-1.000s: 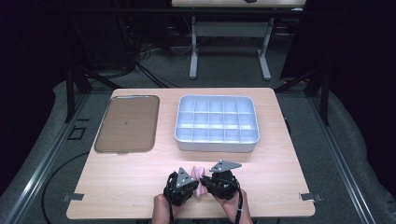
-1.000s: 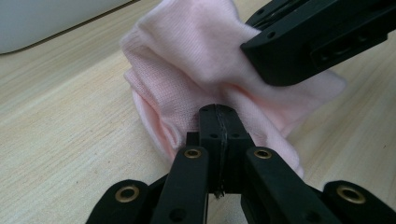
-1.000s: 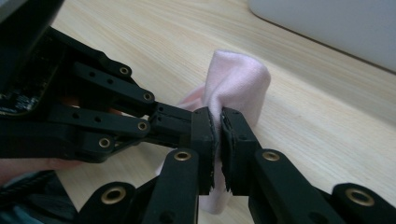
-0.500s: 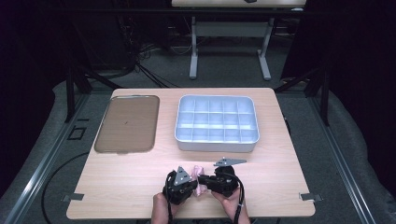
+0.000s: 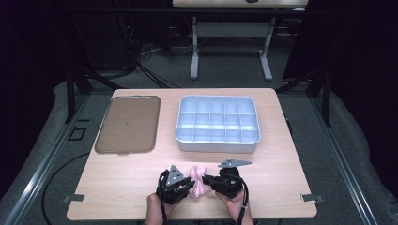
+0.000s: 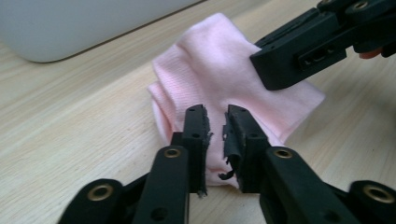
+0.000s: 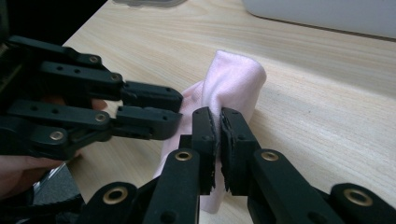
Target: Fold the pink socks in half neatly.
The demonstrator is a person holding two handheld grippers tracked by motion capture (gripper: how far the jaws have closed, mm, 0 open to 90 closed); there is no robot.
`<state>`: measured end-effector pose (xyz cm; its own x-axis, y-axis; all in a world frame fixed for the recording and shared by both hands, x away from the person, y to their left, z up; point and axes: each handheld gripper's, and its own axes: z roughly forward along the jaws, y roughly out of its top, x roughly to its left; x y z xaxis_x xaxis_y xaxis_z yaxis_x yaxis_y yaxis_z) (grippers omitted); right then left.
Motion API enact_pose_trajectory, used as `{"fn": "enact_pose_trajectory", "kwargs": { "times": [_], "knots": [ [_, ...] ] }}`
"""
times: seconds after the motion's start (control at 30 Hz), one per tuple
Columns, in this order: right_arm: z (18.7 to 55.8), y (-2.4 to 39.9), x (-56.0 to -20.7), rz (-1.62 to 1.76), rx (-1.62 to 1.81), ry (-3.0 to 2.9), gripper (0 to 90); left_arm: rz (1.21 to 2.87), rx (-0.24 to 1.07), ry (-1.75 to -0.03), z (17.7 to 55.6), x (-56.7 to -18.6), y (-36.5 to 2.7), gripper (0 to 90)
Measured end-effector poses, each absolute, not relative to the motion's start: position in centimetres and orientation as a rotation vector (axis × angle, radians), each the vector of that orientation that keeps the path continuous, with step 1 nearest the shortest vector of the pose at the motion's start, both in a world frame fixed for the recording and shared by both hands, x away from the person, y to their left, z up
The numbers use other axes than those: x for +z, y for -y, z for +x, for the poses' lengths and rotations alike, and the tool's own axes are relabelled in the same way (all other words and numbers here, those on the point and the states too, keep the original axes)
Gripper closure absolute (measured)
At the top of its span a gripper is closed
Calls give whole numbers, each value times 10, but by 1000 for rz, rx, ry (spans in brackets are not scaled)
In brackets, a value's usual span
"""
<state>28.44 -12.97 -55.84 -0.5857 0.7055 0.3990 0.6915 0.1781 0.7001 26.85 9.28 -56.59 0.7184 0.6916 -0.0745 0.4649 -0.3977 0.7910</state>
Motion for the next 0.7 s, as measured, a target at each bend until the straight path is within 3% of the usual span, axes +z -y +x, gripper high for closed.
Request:
{"fn": "enact_pose_trajectory", "kwargs": {
  "times": [0.17,0.7],
  "knots": [
    [284,131,-558,1424,1397,-2391,849,2101,369,-899,270,-570,-97,893],
    [292,107,-553,1335,1398,-2487,846,2107,342,-917,275,-580,-95,899]
  ]
}}
